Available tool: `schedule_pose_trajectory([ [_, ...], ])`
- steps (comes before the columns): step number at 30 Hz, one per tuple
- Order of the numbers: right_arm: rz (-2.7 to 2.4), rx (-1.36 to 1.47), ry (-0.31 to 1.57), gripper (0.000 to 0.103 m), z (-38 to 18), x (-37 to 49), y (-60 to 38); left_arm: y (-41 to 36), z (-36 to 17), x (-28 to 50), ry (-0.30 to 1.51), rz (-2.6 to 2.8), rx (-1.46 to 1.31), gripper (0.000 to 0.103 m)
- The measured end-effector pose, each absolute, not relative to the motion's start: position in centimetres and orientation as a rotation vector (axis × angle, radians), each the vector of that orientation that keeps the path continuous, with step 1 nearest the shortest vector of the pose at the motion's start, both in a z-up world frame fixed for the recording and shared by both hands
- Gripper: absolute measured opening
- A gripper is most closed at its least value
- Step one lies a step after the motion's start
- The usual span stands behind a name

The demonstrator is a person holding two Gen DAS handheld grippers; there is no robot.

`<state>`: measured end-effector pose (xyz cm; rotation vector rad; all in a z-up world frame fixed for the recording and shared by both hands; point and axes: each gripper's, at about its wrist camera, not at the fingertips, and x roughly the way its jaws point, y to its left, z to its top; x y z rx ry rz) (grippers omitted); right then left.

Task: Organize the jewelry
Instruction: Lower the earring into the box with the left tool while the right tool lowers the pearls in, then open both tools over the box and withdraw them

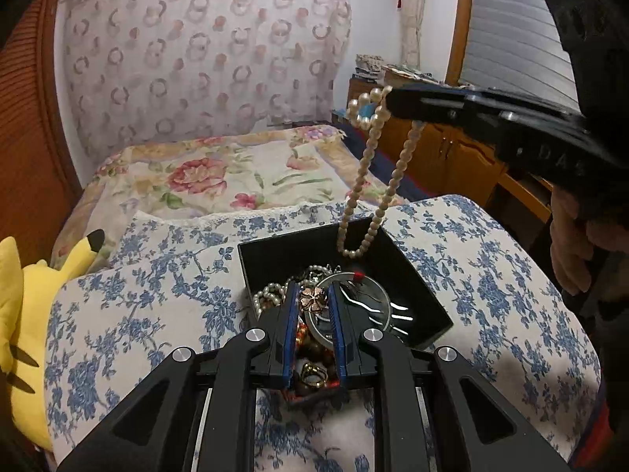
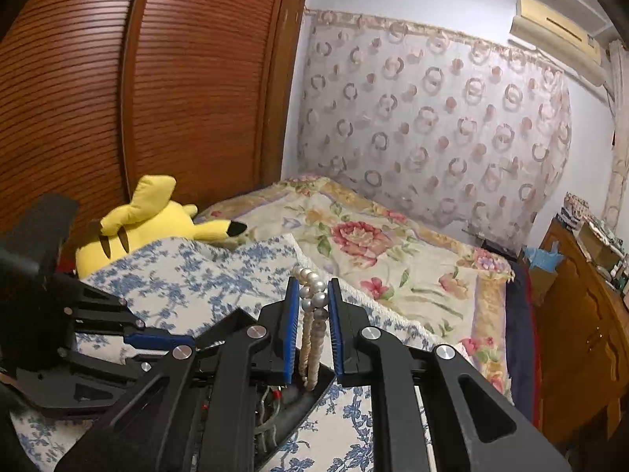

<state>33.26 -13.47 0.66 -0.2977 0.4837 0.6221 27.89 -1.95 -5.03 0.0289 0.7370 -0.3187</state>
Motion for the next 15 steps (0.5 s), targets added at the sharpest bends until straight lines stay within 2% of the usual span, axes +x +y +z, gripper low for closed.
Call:
schedule_pose_trajectory([
  [7, 0.62, -0.305, 0.569, 0.019, -2.7, 34.3, -13.1, -2.2, -6.0, 29.3, 0.76, -0.319, 0.029, 0.014],
  [12, 0.623, -0.286, 0.583, 0.034, -3.3, 34.0, -13.4, -2.3, -6.2, 29.8, 0.764, -0.32, 0.029, 0.014],
  [13, 0.625, -0.281, 0.582, 0.034, -3.2, 33.9, -13.6, -2.4, -6.2, 29.9, 0.763, -0.32, 0.03, 0.016],
  [15, 0.625, -0.27, 0.581, 0.034, -3.1, 33.7, -13.8, -2.3, -6.2, 29.8, 0.759, -0.317, 0.029, 0.026],
])
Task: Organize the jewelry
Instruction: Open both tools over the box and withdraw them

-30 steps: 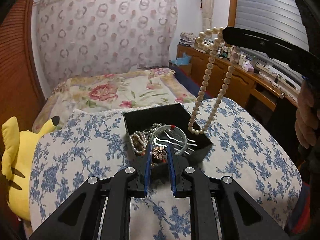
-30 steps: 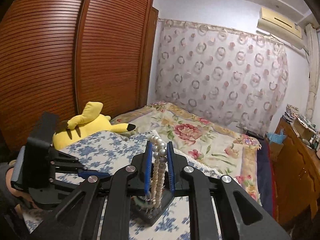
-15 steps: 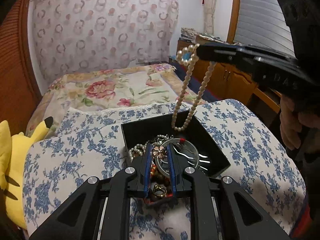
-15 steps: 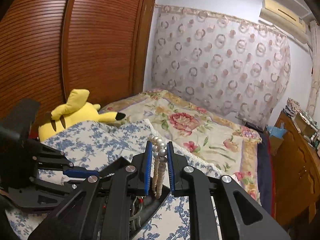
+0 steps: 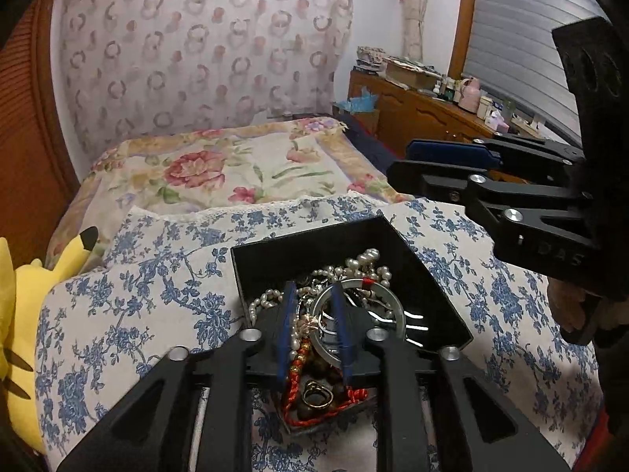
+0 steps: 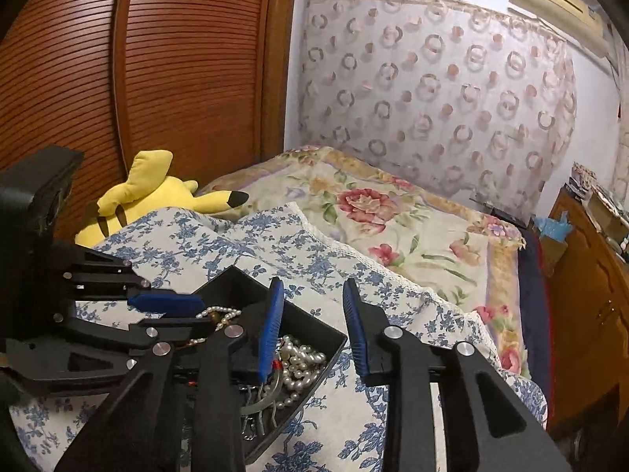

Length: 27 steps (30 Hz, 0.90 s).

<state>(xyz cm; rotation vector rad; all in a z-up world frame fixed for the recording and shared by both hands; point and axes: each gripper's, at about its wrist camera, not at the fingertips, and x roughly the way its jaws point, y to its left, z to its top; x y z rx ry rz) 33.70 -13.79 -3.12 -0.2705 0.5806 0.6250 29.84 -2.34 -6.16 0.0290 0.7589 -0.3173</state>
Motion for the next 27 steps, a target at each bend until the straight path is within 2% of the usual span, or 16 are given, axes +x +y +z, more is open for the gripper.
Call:
schedule_pose_trajectory([
  [1, 0.624, -0.267, 0.579, 0.034, -3.1, 33.5, -13.9, -2.3, -6.1, 29.7, 0.752, -0.315, 0.027, 0.031],
  [3, 0.622, -0.252, 0.576, 0.034, -3.0, 33.1, -14.4, -2.4, -6.0, 29.7, 0.749, -0.314, 0.028, 0.032],
  [4, 0.621, -0.246, 0.577, 0.034, -3.0, 33.0, -14.5, -2.4, -6.0, 29.6, 0.747, -0.314, 0.028, 0.037],
  [5, 0.619, -0.233, 0.579, 0.034, -3.0, 32.8, -14.8, -2.3, -5.9, 29.5, 0.742, -0.31, 0.026, 0.046],
  [6, 0.615, -0.222, 0.582, 0.034, -3.0, 32.6, -15.0, -2.2, -5.7, 29.4, 0.734, -0.301, 0.027, 0.051],
  [8, 0.609, -0.206, 0.587, 0.034, -3.2, 32.1, -15.4, -2.2, -5.5, 29.0, 0.713, -0.279, 0.031, 0.071],
  [10, 0.599, -0.187, 0.591, 0.034, -3.4, 31.5, -15.8, -2.2, -5.4, 28.7, 0.699, -0.259, 0.042, 0.086],
  [13, 0.581, -0.161, 0.597, 0.037, -3.7, 30.7, -16.6, -2.2, -5.3, 28.3, 0.697, -0.228, 0.052, 0.089],
  [16, 0.557, -0.133, 0.599, 0.052, -3.8, 29.8, -17.4, -1.9, -5.3, 27.5, 0.686, -0.197, 0.052, 0.095],
  [18, 0.541, -0.105, 0.601, 0.058, -4.0, 29.0, -18.0, -1.7, -5.2, 26.5, 0.667, -0.179, 0.052, 0.095],
  [20, 0.521, -0.088, 0.602, 0.074, -4.1, 28.0, -18.5, -1.4, -5.1, 25.5, 0.656, -0.164, 0.044, 0.095],
  [23, 0.489, -0.058, 0.585, 0.092, -4.0, 26.2, -19.4, -1.0, -4.9, 23.8, 0.649, -0.145, 0.027, 0.095],
  [27, 0.44, -0.026, 0.567, 0.1, -3.7, 23.5, -20.4, -0.3, -4.2, 20.9, 0.631, -0.111, 0.012, 0.095],
])
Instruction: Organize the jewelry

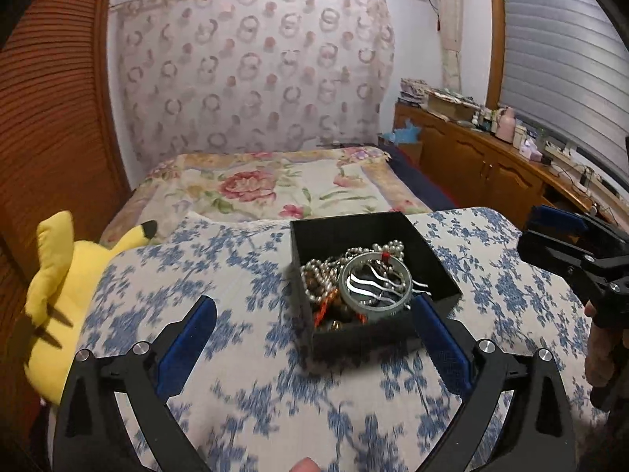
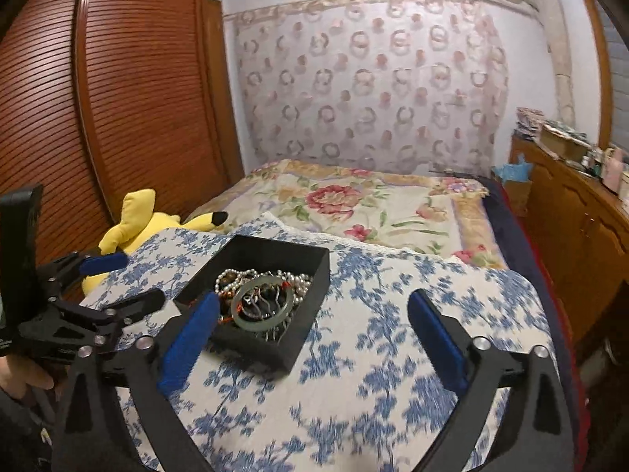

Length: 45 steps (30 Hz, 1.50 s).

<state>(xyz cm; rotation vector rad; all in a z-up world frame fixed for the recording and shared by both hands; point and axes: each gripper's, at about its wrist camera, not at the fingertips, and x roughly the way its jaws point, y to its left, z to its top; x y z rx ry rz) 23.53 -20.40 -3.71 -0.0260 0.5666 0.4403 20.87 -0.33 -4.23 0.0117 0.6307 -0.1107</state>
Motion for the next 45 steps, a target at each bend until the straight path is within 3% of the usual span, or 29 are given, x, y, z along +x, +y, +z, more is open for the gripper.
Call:
schedule_pose_trajectory([
  [21, 0.348, 0.061, 0.425, 0.101, -0.6, 10.1, -22.3, 0.1, 0.9, 7.9, 0.508, -0.029, 0.002, 0.096],
  [45, 0.311, 0.044, 0.402, 0.101, -0.6, 9.0, -22.3, -0.1, 1.1, 6.3, 0.488, -0.043, -0.008, 0.096],
])
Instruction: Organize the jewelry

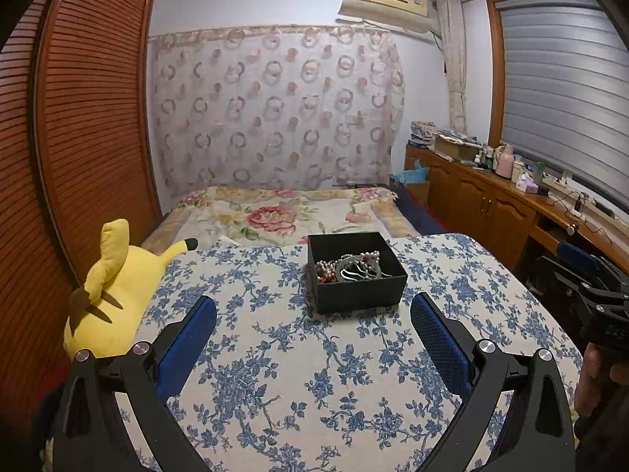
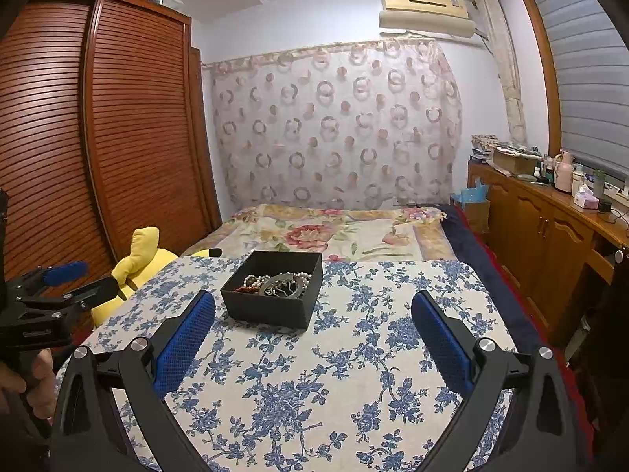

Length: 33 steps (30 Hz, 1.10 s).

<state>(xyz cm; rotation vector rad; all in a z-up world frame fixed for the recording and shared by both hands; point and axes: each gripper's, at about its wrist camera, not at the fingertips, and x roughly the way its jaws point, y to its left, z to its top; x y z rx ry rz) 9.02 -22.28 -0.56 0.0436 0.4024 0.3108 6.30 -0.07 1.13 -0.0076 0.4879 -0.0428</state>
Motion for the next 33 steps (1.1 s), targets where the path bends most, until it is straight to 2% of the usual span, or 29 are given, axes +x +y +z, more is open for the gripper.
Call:
schedule_pose_trajectory([
  [33, 0.293, 0.038, 0.408, 0.101, -1.21, 9.16, -22.18, -0.51, 1.84, 5.38, 0.456, -0.047, -0.009, 0.096],
])
